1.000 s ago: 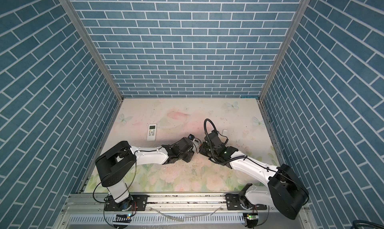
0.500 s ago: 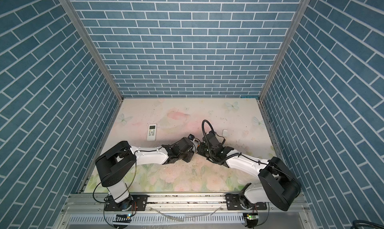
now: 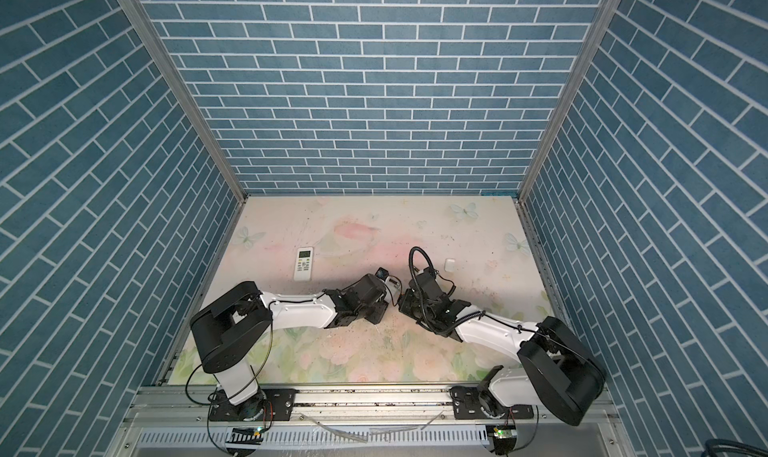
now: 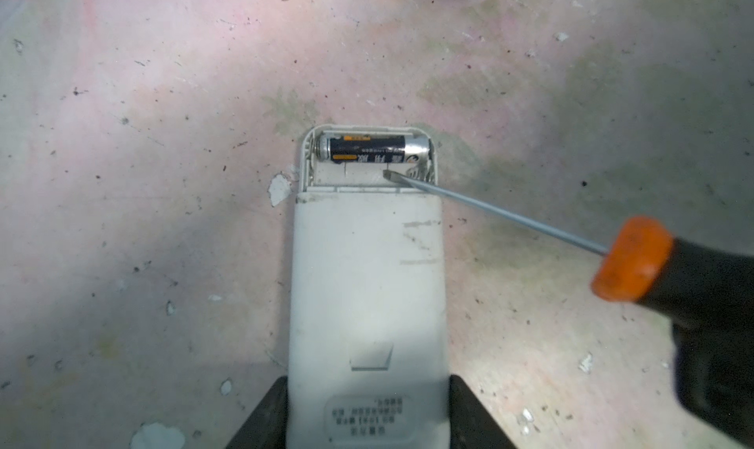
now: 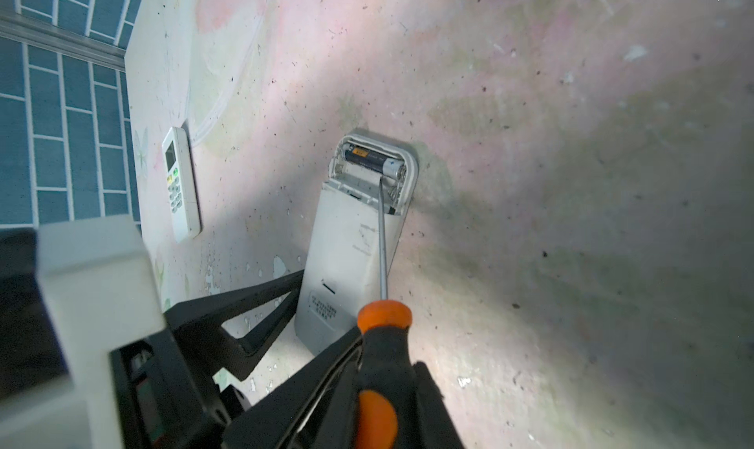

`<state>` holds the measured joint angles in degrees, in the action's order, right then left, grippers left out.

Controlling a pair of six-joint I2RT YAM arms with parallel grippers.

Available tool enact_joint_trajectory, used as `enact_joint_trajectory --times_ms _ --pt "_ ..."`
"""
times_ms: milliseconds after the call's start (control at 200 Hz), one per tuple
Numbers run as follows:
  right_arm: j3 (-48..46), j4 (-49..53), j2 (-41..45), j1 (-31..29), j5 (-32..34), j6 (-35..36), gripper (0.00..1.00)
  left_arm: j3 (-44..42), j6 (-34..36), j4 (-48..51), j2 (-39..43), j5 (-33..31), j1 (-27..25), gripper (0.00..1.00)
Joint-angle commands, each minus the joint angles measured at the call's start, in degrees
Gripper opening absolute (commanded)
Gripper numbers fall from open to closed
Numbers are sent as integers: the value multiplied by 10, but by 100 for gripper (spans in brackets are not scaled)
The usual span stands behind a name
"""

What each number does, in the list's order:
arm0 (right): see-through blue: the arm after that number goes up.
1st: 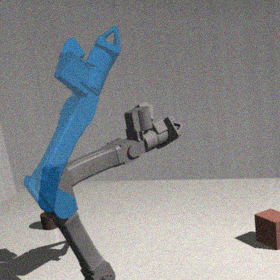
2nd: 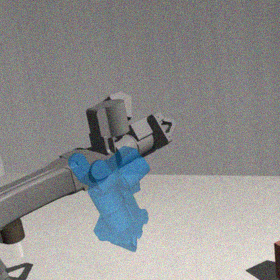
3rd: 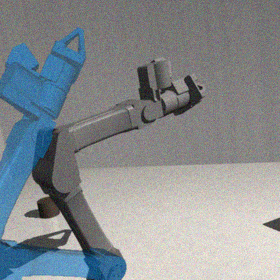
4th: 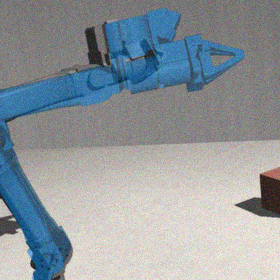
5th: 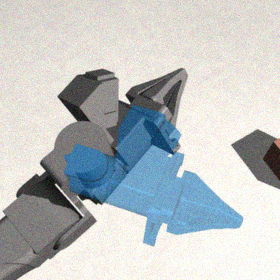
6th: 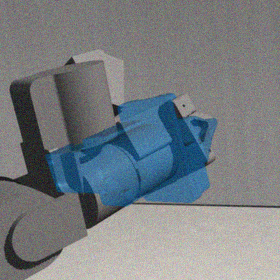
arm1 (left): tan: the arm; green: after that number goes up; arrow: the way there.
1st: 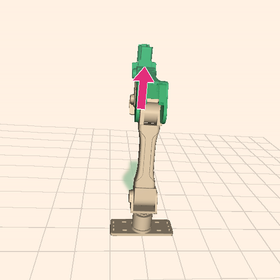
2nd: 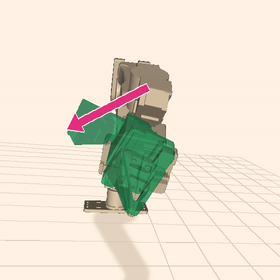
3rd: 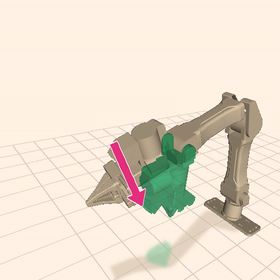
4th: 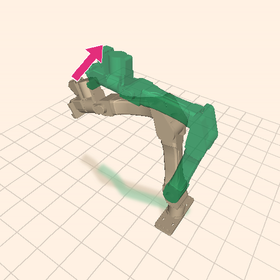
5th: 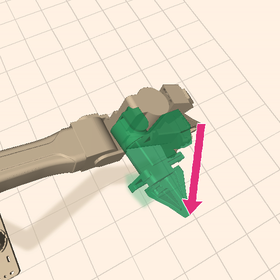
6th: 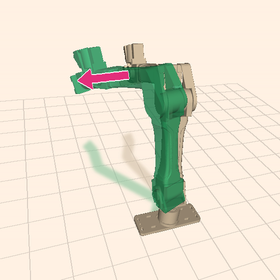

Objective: Unload the batteries from the remote control

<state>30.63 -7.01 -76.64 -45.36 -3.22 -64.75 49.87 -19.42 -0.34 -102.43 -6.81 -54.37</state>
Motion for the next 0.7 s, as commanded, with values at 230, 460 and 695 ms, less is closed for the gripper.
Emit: enact_joint_trajectory --times_ms 230,460,695 --pt "-7 -36 -46 -14 41 -66 0 -62 -33 166 -56 99 -10 51" --pt "10 27 -38 -37 93 -100 0 -67 -38 163 -55 100 -10 51" --pt "15 57 -34 -65 149 -143 0 -72 -50 155 -55 102 -10 51"
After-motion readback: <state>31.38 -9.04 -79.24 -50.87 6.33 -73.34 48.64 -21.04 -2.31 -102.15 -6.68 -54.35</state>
